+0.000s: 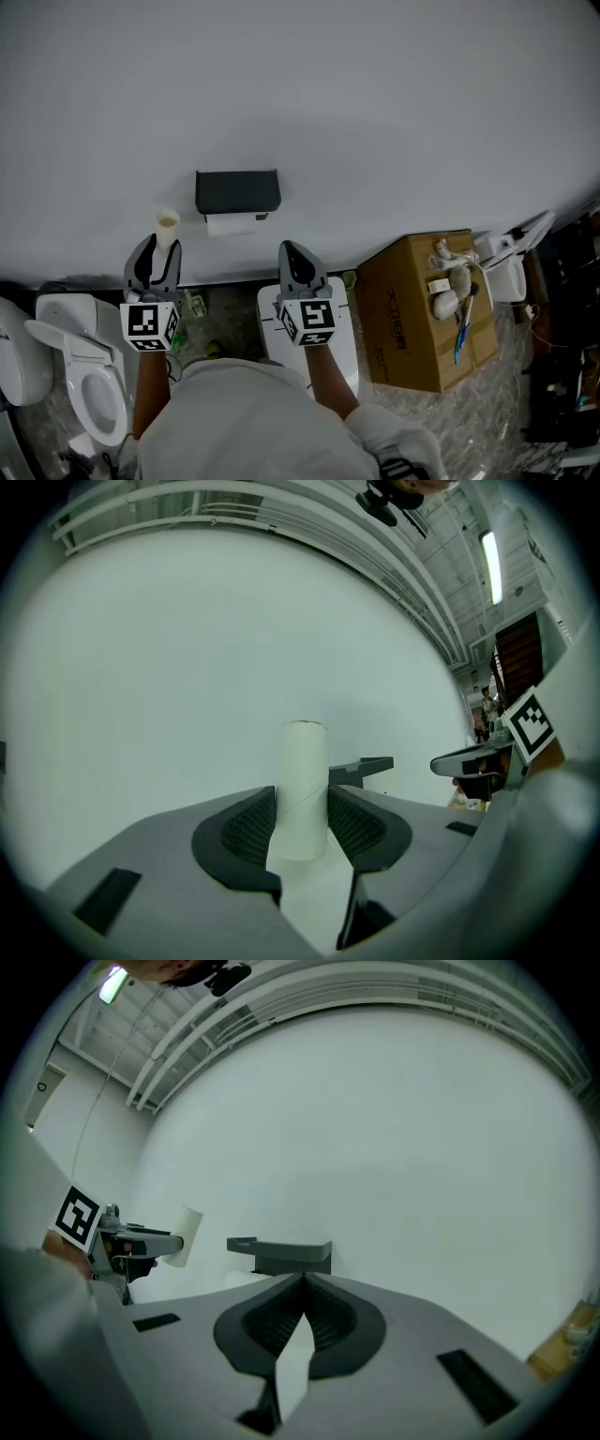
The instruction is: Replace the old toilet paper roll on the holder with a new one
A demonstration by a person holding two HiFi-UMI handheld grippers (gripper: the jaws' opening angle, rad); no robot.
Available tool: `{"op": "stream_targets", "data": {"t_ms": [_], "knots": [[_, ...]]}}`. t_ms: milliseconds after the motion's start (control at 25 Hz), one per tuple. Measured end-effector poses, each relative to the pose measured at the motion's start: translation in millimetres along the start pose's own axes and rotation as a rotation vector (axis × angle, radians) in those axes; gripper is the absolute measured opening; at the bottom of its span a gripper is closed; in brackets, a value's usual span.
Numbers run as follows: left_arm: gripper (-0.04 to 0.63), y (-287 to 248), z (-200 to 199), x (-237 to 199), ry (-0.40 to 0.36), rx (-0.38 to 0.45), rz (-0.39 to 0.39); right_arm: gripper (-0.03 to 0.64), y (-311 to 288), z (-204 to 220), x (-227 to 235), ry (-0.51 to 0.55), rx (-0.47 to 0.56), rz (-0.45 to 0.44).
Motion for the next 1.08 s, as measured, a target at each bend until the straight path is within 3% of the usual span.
{"op": "stream_targets", "data": {"t_ms": [1080], "knots": [[0.194,-6.6,5.9,-9.4,-0.004,-0.010,-0.017,0.005,-13.5,6.4,7.9,-0.021,-0.015,-0.010]]}}
Point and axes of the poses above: the fingertips, and each gripper's own axes: y backward along the fingers, x to its right, z out of its underside, the point moved 8 cm from there along y, backward along the fingers, and after that the axes turned 9 degrees about -z, right-handed, at the moved point
